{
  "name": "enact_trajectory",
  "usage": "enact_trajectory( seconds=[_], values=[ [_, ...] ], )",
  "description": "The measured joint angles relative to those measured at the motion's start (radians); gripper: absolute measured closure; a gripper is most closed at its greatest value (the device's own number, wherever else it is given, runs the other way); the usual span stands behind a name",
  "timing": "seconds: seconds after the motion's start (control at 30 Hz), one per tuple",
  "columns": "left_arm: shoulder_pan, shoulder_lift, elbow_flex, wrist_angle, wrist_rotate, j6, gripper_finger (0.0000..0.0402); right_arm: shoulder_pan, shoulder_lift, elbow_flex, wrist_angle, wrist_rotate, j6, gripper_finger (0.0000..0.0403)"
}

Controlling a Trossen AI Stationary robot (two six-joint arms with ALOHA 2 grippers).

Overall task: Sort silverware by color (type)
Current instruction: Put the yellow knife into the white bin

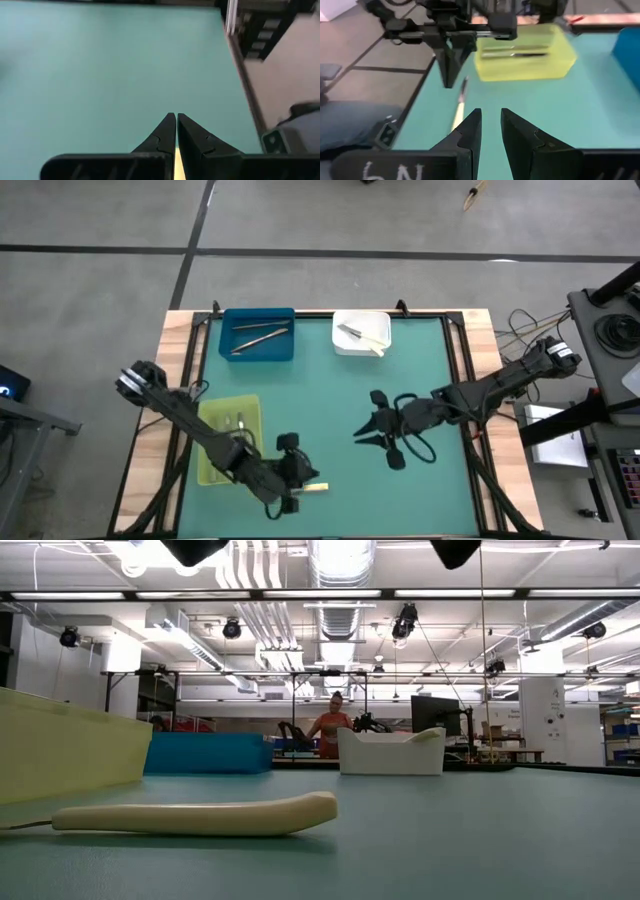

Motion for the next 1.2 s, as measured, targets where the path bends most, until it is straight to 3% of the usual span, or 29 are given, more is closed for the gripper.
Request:
enact_trajectory(
  seconds=[0.27, 0.47, 0.63, 0.93, 1.2],
  values=[
    [-0.040, 0.202, 0.258, -0.313, -0.001, -0.062, 0.0402, 0.103, 0.000, 0.000, -0.062, 0.009, 0.097, 0.0339],
    [-0.051, 0.306, 0.377, -0.458, 0.030, -0.098, 0.0402, 0.186, 0.000, 0.000, -0.121, 0.016, 0.096, 0.0339],
    [-0.050, 0.353, 0.396, -0.475, 0.094, -0.112, 0.0402, 0.238, 0.001, 0.000, -0.191, 0.017, 0.136, 0.0339],
    [-0.048, 0.390, 0.393, -0.475, 0.101, -0.157, 0.0397, 0.279, 0.002, 0.000, -0.248, 0.018, 0.190, 0.0339],
    [-0.047, 0.451, 0.393, -0.470, 0.101, -0.197, 0.0323, 0.278, 0.002, -0.001, -0.251, 0.019, 0.182, 0.0339]
  ],
)
